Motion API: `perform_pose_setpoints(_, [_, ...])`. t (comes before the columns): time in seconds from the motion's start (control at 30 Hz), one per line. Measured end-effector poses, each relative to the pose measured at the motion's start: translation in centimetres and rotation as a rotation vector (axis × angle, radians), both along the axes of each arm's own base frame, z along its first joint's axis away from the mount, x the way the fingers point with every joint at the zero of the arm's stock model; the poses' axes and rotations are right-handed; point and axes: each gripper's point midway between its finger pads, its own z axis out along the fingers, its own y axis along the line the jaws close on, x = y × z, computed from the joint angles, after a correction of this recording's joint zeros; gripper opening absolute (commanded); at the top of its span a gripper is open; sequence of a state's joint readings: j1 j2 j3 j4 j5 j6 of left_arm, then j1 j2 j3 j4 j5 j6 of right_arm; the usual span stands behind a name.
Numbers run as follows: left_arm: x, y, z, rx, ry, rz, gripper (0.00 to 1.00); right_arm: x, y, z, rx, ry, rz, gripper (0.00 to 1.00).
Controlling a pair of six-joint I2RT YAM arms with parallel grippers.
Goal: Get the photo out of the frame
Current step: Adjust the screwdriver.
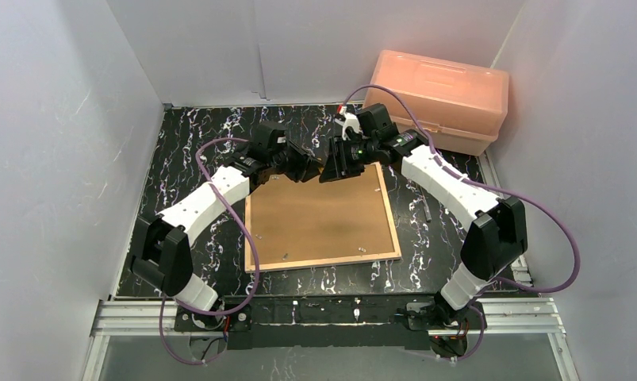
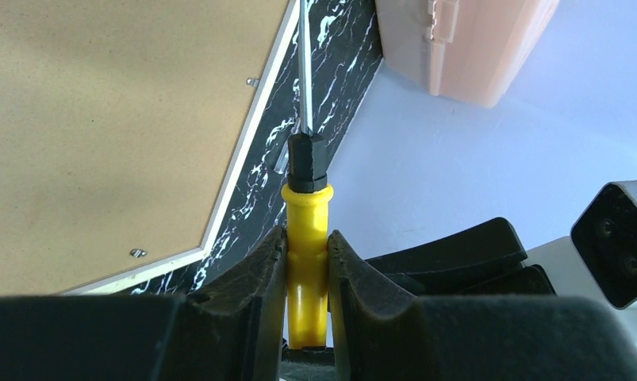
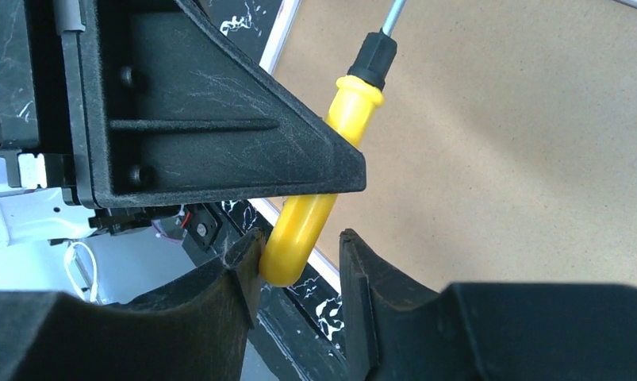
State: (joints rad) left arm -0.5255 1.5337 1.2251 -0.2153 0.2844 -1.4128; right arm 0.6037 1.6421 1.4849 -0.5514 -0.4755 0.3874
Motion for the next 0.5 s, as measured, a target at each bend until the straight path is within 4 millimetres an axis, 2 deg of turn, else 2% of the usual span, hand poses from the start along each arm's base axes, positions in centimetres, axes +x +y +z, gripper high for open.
perform_pose_setpoints(0.07, [-0.1, 0.0, -0.2, 0.001, 0.004, 0.0, 0.0, -0.1, 0.0, -0.1, -0.005, 0.006, 0.002, 0.32])
perform_pose_setpoints(0.13, [-0.2, -0.1, -0.4, 0.001, 0.004, -0.001, 0.0, -0.3, 0.0, -0.2, -0.007, 0.014, 0.006, 0.13])
perform_pose_setpoints(0.2, [-0.2, -0.2, -0.6, 0.001, 0.004, -0.001, 0.0, -0.5, -0.4, -0.5, -0.03, 0.026, -0.002, 0.01])
perform_pose_setpoints(0.33, [-0.3, -0.3, -0.8, 0.01, 0.0, -0.001, 0.01, -0.5, -0.7, -1.1, -0.055, 0.051, -0.007, 0.01])
perform_pose_setpoints(0.5, [-0.4, -0.2, -1.1, 0.03, -0.004, 0.002, 0.26, -0.4, -1.0, -1.4, -0.079, 0.043, -0.013, 0.01])
